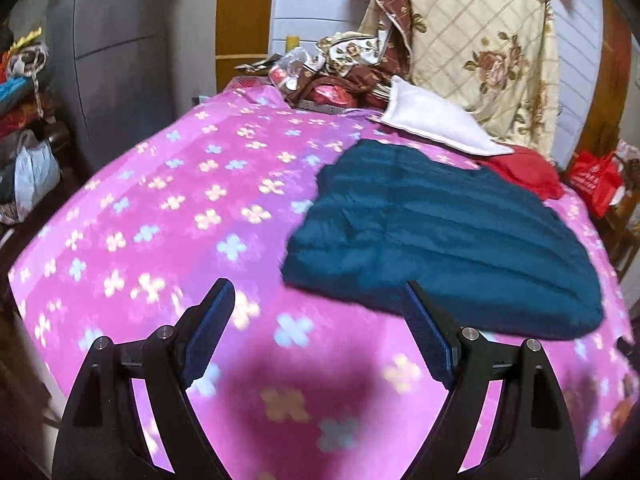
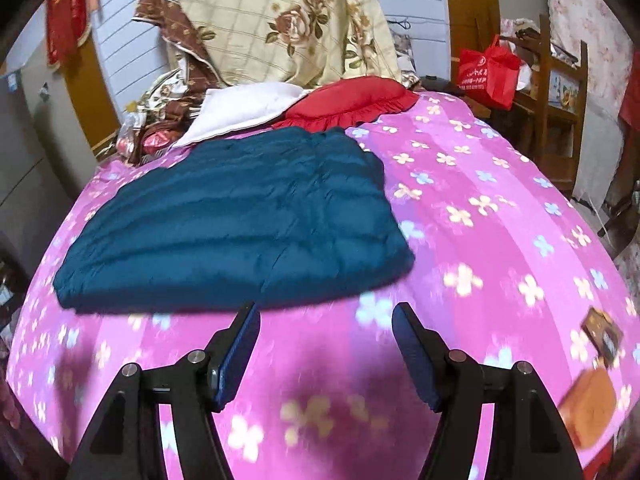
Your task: Fold large clothes
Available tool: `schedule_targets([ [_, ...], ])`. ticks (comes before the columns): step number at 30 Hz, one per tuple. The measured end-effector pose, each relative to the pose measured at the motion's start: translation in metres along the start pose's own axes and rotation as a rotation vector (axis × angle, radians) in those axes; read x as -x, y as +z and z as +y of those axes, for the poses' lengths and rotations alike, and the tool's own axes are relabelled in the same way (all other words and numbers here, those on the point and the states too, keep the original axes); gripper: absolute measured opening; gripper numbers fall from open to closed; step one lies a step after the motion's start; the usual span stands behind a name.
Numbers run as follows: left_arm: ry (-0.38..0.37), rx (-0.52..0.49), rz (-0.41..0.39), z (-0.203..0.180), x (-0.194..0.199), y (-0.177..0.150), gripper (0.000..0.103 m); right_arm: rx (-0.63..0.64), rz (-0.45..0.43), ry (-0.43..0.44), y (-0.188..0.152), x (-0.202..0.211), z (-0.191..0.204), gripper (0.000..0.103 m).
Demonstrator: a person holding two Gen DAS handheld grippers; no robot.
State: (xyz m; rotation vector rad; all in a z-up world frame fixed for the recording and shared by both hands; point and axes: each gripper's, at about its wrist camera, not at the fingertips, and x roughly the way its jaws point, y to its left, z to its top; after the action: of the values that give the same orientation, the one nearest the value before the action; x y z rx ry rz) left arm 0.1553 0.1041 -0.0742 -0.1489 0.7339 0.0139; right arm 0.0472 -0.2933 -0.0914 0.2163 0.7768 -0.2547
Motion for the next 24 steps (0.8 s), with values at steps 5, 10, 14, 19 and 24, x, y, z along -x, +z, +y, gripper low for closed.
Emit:
schedule_targets([
  [5,-0.043,0.009,0.061,-0.017,0.022,-0.022,0.085,-0.053,0.001,0.044,-0.033,0.021,0.008,0.066],
  [10,-0.023,-0.027,-0.036,-0.035,0.068,-0.037,0.085,-0.09,-0.018,0.088,-0.052,0.046,0.016,0.066],
  [14,0.031,-0.035,-0.166,-0.036,0.108,-0.037,0.085,-0.055,-0.083,0.075,-0.052,0.075,0.031,0.066],
  [19,0.079,-0.046,-0.326,-0.031,0.159,-0.033,0.085,-0.028,-0.164,0.093,-0.046,0.112,0.045,0.067],
  [24,0.037,-0.045,-0.436,-0.028,0.205,-0.038,0.085,-0.002,-0.246,0.095,-0.046,0.147,0.056,0.071],
])
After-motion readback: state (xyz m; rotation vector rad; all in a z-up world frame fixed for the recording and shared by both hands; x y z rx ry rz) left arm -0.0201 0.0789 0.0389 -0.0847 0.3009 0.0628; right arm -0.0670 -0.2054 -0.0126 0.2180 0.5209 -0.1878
